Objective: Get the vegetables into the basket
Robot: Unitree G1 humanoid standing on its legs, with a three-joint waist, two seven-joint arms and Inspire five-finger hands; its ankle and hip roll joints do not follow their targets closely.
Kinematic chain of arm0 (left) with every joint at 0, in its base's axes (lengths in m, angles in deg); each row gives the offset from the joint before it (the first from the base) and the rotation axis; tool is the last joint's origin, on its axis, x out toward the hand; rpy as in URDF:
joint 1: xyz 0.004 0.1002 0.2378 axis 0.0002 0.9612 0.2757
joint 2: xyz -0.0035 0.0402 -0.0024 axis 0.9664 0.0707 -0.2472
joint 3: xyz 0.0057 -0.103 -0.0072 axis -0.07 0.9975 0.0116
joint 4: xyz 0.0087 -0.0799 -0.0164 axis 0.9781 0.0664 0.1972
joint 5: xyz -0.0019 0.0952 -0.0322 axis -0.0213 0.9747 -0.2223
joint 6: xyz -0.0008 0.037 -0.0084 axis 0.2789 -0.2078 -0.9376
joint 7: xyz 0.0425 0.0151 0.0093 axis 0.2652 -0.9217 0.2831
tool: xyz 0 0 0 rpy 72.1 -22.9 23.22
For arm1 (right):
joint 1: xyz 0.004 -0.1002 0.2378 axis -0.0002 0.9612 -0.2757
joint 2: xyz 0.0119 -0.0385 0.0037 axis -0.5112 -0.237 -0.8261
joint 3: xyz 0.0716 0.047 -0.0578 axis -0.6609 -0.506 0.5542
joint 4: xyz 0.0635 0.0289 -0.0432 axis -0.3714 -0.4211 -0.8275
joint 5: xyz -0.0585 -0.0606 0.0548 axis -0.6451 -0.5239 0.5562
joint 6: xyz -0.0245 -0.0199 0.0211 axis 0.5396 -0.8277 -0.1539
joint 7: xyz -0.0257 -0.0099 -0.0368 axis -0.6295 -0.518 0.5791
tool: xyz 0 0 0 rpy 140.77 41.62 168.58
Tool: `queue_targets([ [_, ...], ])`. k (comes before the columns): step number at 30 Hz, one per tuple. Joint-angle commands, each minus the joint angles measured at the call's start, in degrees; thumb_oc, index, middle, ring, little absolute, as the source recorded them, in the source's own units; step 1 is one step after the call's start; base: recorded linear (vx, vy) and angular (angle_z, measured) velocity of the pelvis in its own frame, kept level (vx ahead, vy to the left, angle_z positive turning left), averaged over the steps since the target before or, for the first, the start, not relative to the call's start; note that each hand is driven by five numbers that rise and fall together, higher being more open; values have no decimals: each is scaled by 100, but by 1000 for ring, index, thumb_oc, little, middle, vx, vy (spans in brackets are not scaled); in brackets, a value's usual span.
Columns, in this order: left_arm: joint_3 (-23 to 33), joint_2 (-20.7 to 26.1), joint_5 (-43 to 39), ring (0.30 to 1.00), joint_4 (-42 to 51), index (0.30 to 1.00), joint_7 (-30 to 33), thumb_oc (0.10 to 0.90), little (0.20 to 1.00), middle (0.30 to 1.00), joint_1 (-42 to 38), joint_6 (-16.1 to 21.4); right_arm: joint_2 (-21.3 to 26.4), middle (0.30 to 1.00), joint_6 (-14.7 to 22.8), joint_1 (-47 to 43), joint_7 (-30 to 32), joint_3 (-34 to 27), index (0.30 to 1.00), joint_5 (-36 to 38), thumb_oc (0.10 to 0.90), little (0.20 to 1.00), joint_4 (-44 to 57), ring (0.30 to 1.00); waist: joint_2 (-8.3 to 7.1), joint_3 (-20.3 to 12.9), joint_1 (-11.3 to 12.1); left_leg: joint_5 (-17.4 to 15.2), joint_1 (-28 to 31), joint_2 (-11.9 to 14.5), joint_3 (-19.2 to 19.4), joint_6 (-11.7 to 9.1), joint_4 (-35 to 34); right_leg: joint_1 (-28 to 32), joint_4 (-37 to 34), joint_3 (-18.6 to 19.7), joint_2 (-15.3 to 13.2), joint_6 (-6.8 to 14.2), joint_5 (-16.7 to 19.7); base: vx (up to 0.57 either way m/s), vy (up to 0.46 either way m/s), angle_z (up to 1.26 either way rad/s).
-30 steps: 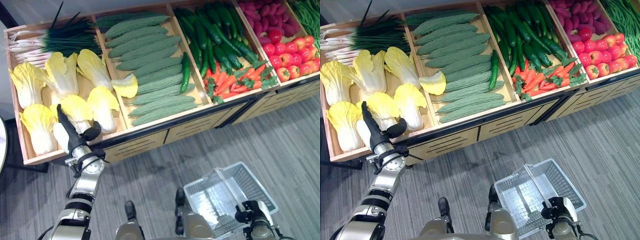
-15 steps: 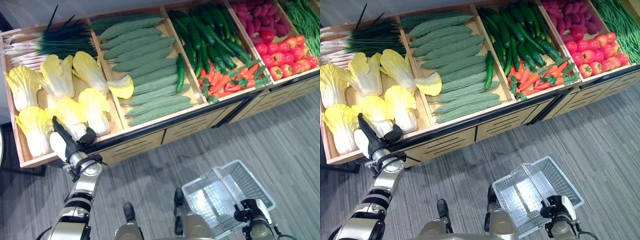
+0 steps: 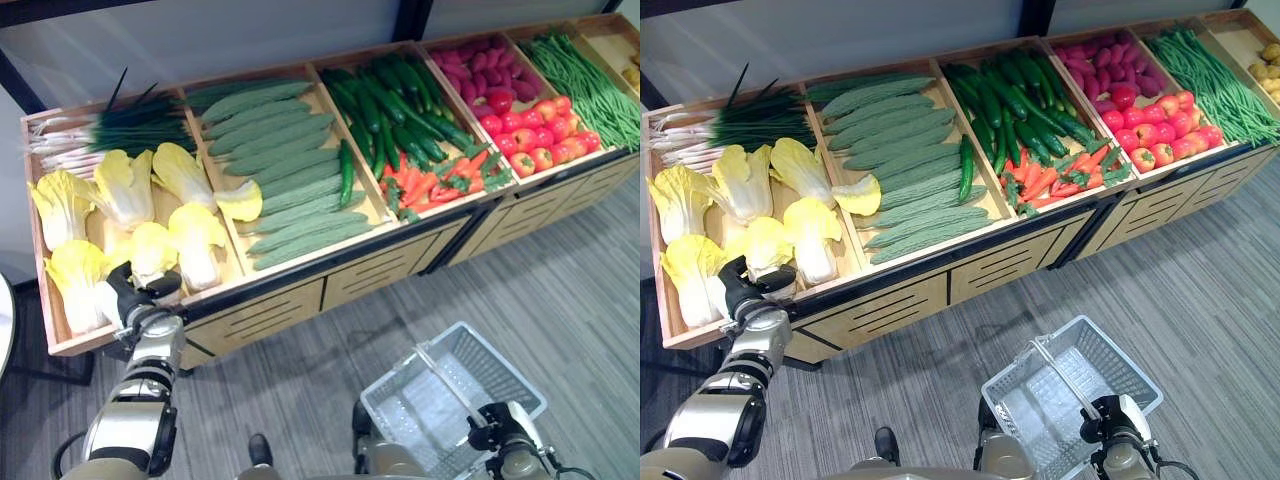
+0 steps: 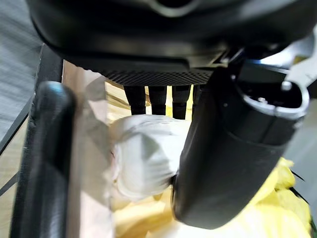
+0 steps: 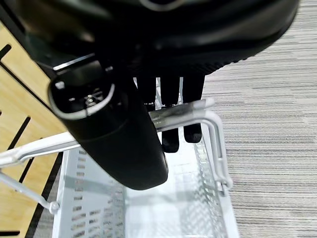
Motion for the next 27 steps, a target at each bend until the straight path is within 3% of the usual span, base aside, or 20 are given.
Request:
queue_targets([
  [1, 185, 151, -327, 300, -802, 300, -163, 400, 300, 300, -165, -409, 560, 300, 81, -280, 127, 71, 300, -97, 400, 300, 158, 300, -217, 197, -36, -21, 277, 198, -308, -301, 27, 34, 269, 435, -353, 563, -190, 13, 10, -19],
  [8, 329, 107, -591, 300, -786, 300, -100, 400, 300, 300, -272, -308, 600, 300, 97, -260, 67, 67, 300, -112, 400, 300, 187, 300, -206, 212, -46, -38, 341, 193, -278, -298, 27, 86, 247, 458, -352, 570, -195, 0, 5, -5],
  [10, 287, -15, -642, 300, -235, 300, 129, 400, 300, 300, -336, -109, 578, 300, 105, -232, 86, 53, 300, -138, 400, 300, 221, 300, -202, 240, -32, -38, 332, 184, -307, -292, 27, 90, 247, 440, -365, 572, -202, -17, 0, 2],
  [12, 144, -132, -139, 300, 1834, 300, 932, 400, 300, 300, -244, 420, 466, 300, 163, -126, 190, -29, 300, -168, 400, 300, 258, 300, -217, 318, 26, -54, 322, 167, -393, -279, 27, 142, 262, 365, -387, 575, -233, -31, -27, 7],
  [13, 211, -313, 465, 300, 3569, 300, 1360, 400, 300, 300, 191, 750, 365, 300, 231, -5, 234, -135, 300, -155, 400, 300, 346, 300, -266, 376, 79, -65, 297, 157, -474, -266, 27, 169, 259, 318, -401, 572, -254, -31, -37, 8],
  [14, 220, -326, 481, 300, 3608, 300, 1370, 400, 300, 300, 219, 727, 369, 300, 231, 1, 234, -130, 300, -155, 400, 300, 348, 300, -269, 352, 74, -42, 267, 150, -475, -264, 27, 142, 254, 321, -407, 567, -234, -46, -46, 14],
  [15, 350, -392, 948, 300, 4524, 300, 1496, 400, 300, 300, 575, 1003, 289, 300, 270, 88, 236, -216, 300, -112, 400, 300, 379, 300, -330, 387, 123, -61, 247, 152, -507, -258, 27, 157, 253, 294, -420, 565, -251, -28, -21, 24],
  [17, 455, -423, 1151, 300, 5054, 300, 1584, 400, 300, 300, 697, 1271, 246, 300, 312, 111, 209, -212, 300, -45, 400, 300, 337, 300, -360, 367, 129, -84, 253, 136, -512, -251, 27, 183, 246, 284, -436, 573, -255, -8, -7, 18],
  [24, 519, -498, 1881, 300, 6278, 300, 1859, 400, 300, 300, 842, 1431, 61, 300, 413, 96, 198, -152, 300, 56, 400, 300, 10, 300, -410, 276, 192, -117, 248, 101, -526, -232, 27, 218, 211, 284, -492, 597, -246, 0, 0, 1],
  [25, 388, -489, 1776, 300, 6618, 300, 1553, 400, 300, 300, 958, 1656, 33, 300, 431, 64, 203, -167, 300, 111, 400, 300, -48, 300, -414, 263, 207, -120, 239, 86, -531, -227, 27, 226, 199, 277, -508, 606, -231, -4, -1, 6],
  [26, 396, -488, 1762, 300, 6632, 300, 1533, 400, 300, 300, 974, 1655, 32, 300, 430, 71, 203, -166, 300, 111, 400, 300, -46, 300, -416, 258, 207, -120, 239, 84, -531, -226, 27, 227, 197, 277, -510, 607, -230, -11, 7, 6],
  [27, 312, -485, 1335, 300, 6872, 300, 944, 400, 300, 300, 1155, 1925, 32, 300, 450, 87, 181, -222, 300, 160, 400, 300, -69, 300, -405, 255, 212, -121, 238, 69, -536, -220, 27, 232, 192, 273, -523, 613, -217, -9, 16, 4],
])
